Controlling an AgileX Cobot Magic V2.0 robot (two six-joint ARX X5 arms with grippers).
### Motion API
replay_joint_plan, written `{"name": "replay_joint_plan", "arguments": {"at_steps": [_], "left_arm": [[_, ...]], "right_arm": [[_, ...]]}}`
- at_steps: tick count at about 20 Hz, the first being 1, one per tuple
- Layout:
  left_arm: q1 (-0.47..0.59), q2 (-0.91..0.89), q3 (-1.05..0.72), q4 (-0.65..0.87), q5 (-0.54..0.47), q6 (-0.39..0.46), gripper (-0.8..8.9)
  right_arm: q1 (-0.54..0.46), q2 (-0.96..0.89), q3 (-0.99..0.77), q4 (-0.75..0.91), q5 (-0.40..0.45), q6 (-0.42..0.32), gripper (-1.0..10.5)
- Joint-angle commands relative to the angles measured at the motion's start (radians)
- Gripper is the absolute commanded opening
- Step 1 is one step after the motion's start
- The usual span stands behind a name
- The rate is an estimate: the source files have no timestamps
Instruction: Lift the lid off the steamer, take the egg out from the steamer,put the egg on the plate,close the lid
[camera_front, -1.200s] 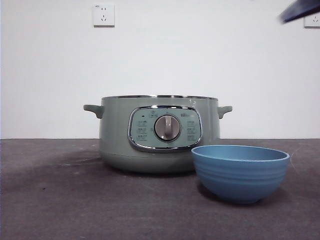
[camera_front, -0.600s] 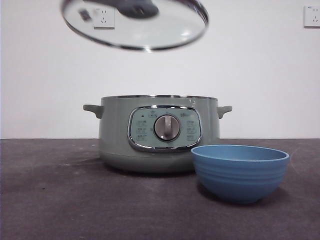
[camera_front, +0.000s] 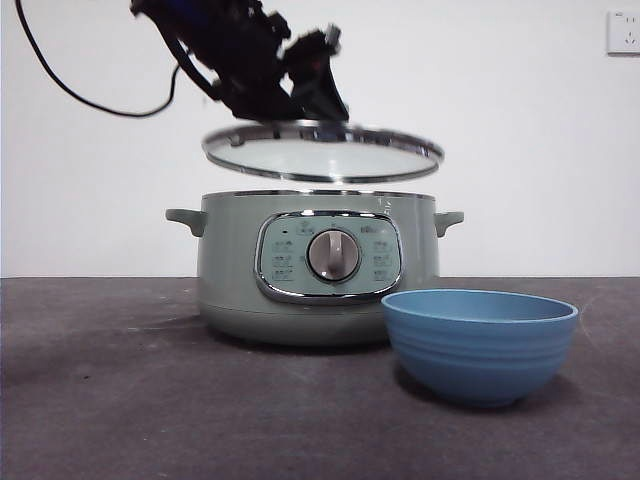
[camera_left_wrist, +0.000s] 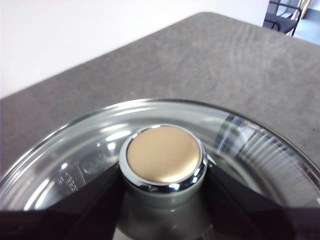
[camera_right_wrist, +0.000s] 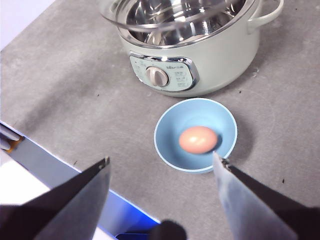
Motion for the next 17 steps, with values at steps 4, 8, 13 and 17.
{"name": "replay_joint_plan", "arguments": {"at_steps": [4,8,13,17], "left_arm": [[0.006,0.046,0.019,0.07,-0.01,-0.018,-0.08],[0.008,0.058,0.019,0.063,-0.019,-0.016,-0.08],[0.013,0.063,0.019,0.026,-0.042,-0.008,-0.08],[0.021,0.063,0.019,-0.015,-0.042,-0.002,-0.08]], "right_arm": [[0.003,-0.003,-0.009,0.005,-0.002,0.022,3.5],[0.003,-0.003,-0.01,0.006,-0.001,0.022,3.5],[0.003,-0.002,-0.009,0.006,-0.001,0.021,3.5],[0.003,-0.002,-0.009,0.007,-0.001,0.021,3.5]]}}
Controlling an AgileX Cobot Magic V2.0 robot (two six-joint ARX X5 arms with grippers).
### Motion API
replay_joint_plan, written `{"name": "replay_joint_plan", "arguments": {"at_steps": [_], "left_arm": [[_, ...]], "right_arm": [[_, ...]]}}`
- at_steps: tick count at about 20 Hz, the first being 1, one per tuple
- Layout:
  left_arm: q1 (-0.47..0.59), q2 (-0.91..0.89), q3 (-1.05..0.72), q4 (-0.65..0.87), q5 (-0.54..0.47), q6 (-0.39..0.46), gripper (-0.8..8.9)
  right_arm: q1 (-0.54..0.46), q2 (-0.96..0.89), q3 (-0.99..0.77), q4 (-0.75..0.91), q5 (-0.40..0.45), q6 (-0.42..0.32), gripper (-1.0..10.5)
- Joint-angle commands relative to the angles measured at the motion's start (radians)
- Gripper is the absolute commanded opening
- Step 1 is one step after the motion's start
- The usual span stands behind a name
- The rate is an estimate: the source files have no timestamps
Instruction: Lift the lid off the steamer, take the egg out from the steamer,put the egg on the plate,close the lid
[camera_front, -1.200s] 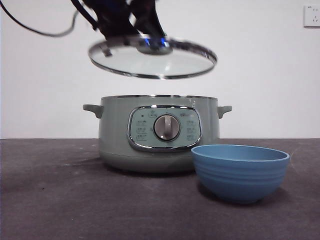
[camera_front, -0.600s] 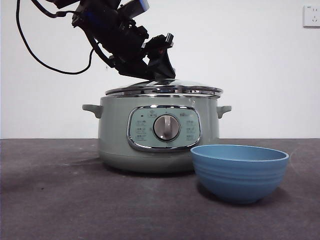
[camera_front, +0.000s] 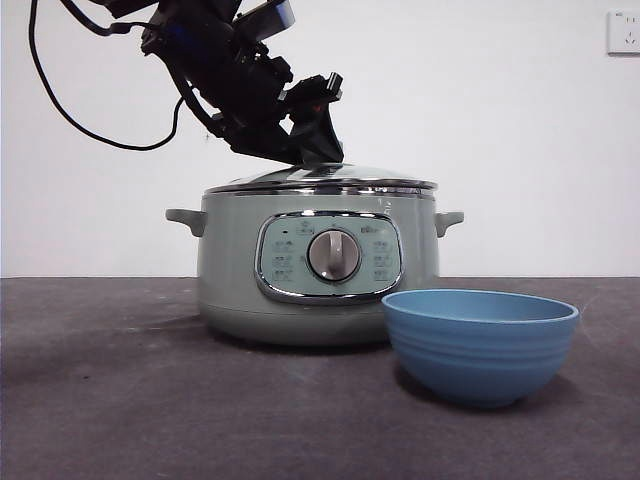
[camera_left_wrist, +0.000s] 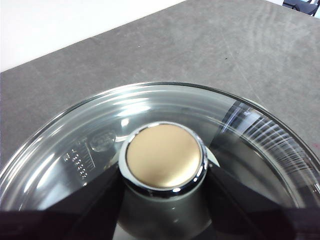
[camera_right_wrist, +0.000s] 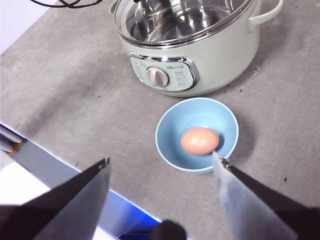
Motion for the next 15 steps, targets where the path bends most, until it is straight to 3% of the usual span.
{"name": "replay_joint_plan", "arguments": {"at_steps": [1,11,12,14,15], "left_arm": [[0.005,0.004,0.01,-0.008,-0.002,0.013,-0.08],[0.005,0.004,0.01,-0.105,-0.001,0.023,0.06],[0.005,0.004,0.01,-0.114,-0.001,0.023,0.8],[0.005,0.004,0.01,-0.112,-0.003,0.023,4.55],[0.005,0.004,0.01,-0.106,-0.003,0.023,5.71]], "right_arm": [[0.003,-0.002,-0.009,0.006,-0.001,0.006,3.5],[0.003,-0.002,-0.009,0.006,-0.001,-0.002,3.5],[0.003,-0.002,-0.009,0.006,-0.001,-0.002,3.5],[0.003,-0.002,-0.009,0.006,-0.001,-0.002,3.5],[0.003,-0.002,-0.009,0.006,-0.001,-0.003,3.5]]}}
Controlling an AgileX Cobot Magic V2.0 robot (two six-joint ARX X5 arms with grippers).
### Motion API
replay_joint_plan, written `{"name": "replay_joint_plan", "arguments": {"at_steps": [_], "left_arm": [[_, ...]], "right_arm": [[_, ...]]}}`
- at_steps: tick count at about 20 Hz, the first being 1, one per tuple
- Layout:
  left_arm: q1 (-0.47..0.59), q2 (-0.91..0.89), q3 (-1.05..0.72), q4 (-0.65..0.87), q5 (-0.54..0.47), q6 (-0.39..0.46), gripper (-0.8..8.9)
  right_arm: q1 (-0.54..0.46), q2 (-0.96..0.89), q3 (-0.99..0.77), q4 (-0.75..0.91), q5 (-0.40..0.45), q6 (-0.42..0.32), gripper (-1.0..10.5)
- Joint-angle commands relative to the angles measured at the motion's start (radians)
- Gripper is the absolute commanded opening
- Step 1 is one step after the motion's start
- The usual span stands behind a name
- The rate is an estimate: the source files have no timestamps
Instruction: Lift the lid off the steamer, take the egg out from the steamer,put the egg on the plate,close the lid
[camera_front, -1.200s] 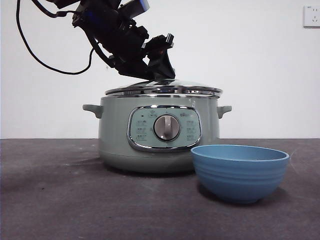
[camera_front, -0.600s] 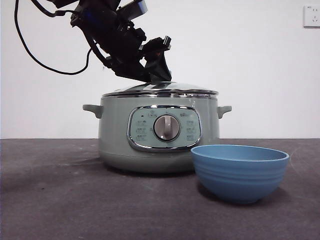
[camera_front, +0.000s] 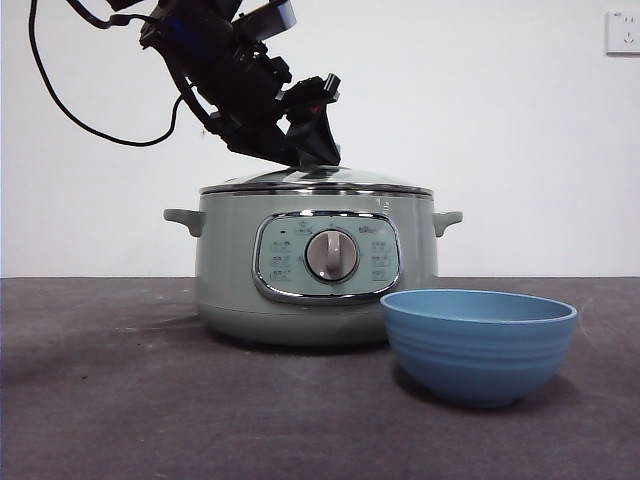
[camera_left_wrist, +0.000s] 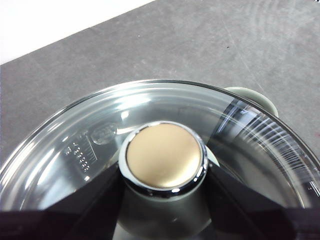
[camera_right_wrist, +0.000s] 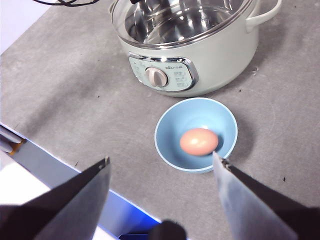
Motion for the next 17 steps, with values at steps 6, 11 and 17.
{"name": "replay_joint_plan", "arguments": {"at_steps": [6,11,17], "left_arm": [[0.011,-0.014,-0.012,-0.033,-0.002,0.003,5.71],[0.011,-0.117,-0.012,-0.11,-0.001,-0.001,5.71],[0.01,-0.385,-0.011,-0.4,0.026,-0.001,5.65]], "right_arm": [[0.003,-0.002,-0.009,0.006,-0.002,-0.003,3.5],[0.003,-0.002,-0.009,0.005,-0.002,-0.005,3.5],[0.003,-0.002,-0.009,0.001,-0.002,-0.004,3.5]]}}
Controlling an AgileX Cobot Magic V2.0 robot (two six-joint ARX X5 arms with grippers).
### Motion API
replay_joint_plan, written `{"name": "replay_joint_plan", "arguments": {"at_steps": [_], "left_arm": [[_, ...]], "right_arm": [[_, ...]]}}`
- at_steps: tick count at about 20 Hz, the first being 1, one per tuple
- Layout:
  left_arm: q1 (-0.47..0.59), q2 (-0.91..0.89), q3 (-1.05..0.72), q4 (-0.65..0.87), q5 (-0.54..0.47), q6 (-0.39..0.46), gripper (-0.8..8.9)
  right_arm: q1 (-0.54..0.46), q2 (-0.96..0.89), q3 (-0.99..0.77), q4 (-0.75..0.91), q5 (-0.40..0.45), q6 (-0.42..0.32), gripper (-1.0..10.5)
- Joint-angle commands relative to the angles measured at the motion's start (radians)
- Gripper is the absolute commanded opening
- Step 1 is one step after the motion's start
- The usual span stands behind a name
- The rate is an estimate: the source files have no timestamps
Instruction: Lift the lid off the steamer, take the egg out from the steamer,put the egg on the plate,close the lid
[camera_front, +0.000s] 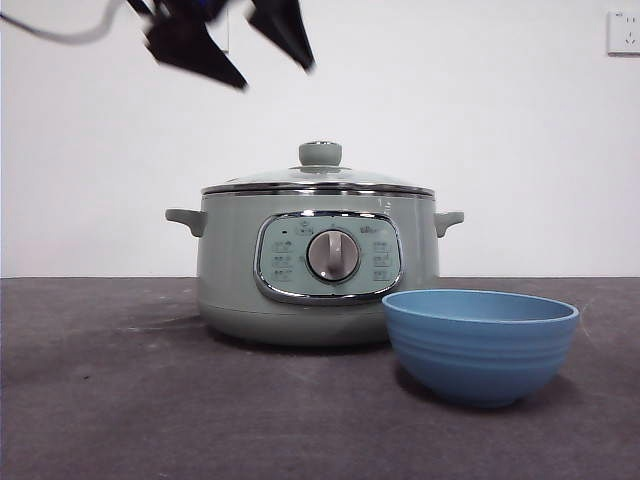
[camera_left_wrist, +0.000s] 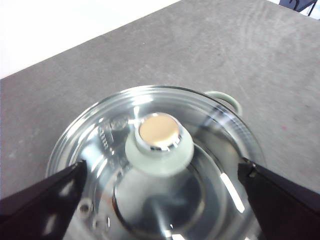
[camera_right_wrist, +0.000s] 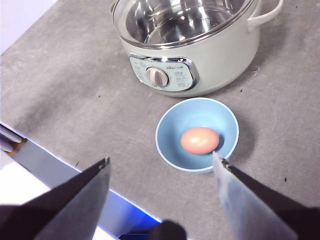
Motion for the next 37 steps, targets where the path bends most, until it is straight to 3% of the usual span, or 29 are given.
{"name": "replay_joint_plan", "arguments": {"at_steps": [1,9,11,13,16,37], "left_arm": [[-0.003,-0.122,-0.01,-0.134,0.046,-0.003,5.65],[-0.004,-0.423,-0.01,-0.513,0.216,-0.051,5.45],[-0.004,-0.449,-0.01,-0.566,0.23,-0.052,3.17],[-0.003,-0.454,-0.01,-0.593,0.229,-0.051,-0.19],[-0.003,-0.454,-0.01,-0.599,0.23,-0.05,-0.06],[-0.001,-0.454,-0.01,-0.565,0.197,-0.031,-0.04]], "right_arm": [[0.003,-0.002,-0.009,-0.003,-0.002,-0.004,3.5],[0.003,-0.002,-0.009,-0.015,-0.054,-0.004,3.4],[0.003,-0.002,-0.009,-0.029,-0.054,-0.004,3.4],[0.003,-0.002,-0.009,-0.045,-0.054,-0.004,3.0],[0.003,-0.002,-0.009,-0.049,-0.055,-0.004,-0.2],[0.003,-0.002,-0.009,-0.046,-0.05,-0.004,0.0]]}}
